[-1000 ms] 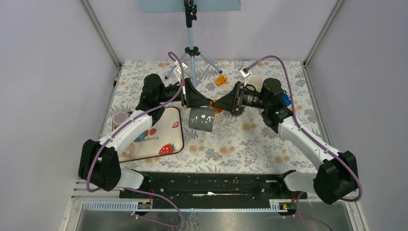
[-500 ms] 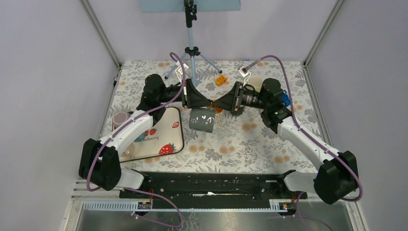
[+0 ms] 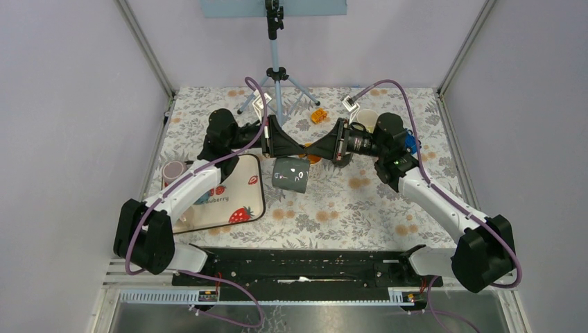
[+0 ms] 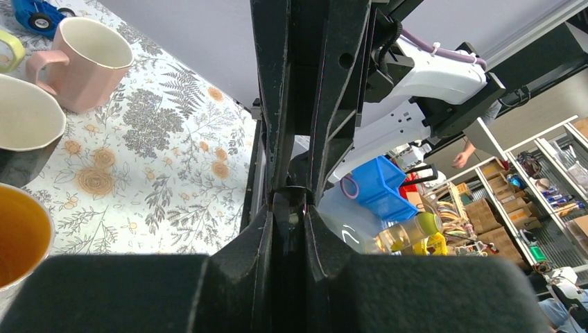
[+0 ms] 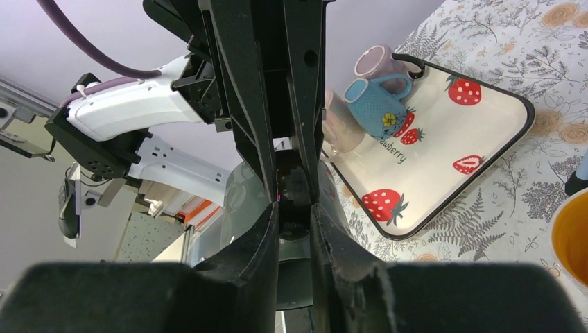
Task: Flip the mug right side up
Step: Turn over the cup on the tray.
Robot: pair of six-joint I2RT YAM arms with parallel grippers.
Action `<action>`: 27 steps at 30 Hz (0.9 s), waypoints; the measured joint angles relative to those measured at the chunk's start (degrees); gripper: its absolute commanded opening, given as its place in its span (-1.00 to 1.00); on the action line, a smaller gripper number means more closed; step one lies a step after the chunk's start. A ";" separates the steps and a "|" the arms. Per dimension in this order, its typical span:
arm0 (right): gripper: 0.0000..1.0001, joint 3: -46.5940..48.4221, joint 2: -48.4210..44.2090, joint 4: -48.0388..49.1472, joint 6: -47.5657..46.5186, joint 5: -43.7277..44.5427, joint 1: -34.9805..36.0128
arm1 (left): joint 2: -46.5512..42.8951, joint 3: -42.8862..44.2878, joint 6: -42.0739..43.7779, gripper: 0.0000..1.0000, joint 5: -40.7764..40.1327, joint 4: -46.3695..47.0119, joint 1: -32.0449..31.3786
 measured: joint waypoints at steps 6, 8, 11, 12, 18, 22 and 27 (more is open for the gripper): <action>-1.00 -0.13 0.00 -0.26 -0.09 0.44 0.00 | 0.39 -1.03 -1.81 -1.00 0.15 2.69 0.11; -1.00 -0.13 0.00 -0.46 -0.33 0.96 0.15 | 0.39 -1.07 -1.60 -1.00 0.20 2.36 0.35; -1.00 -0.15 0.15 -0.96 -0.48 1.11 0.28 | 0.22 -1.33 -0.63 -1.00 0.31 1.29 0.61; -1.00 -0.15 0.31 -1.07 -0.50 1.07 0.35 | 0.15 -1.40 -0.28 -1.00 0.33 0.79 0.68; -1.00 -0.13 1.09 -2.75 -1.33 1.18 0.66 | -0.28 -1.73 2.56 -1.00 0.48 -3.19 0.94; -1.00 -0.02 1.09 -4.09 -2.01 1.20 0.72 | -0.52 -2.27 2.67 -1.00 0.55 -3.30 1.05; -1.00 1.70 1.09 -6.80 -3.04 1.55 1.03 | -0.48 -3.65 -1.95 -1.00 0.74 2.21 1.46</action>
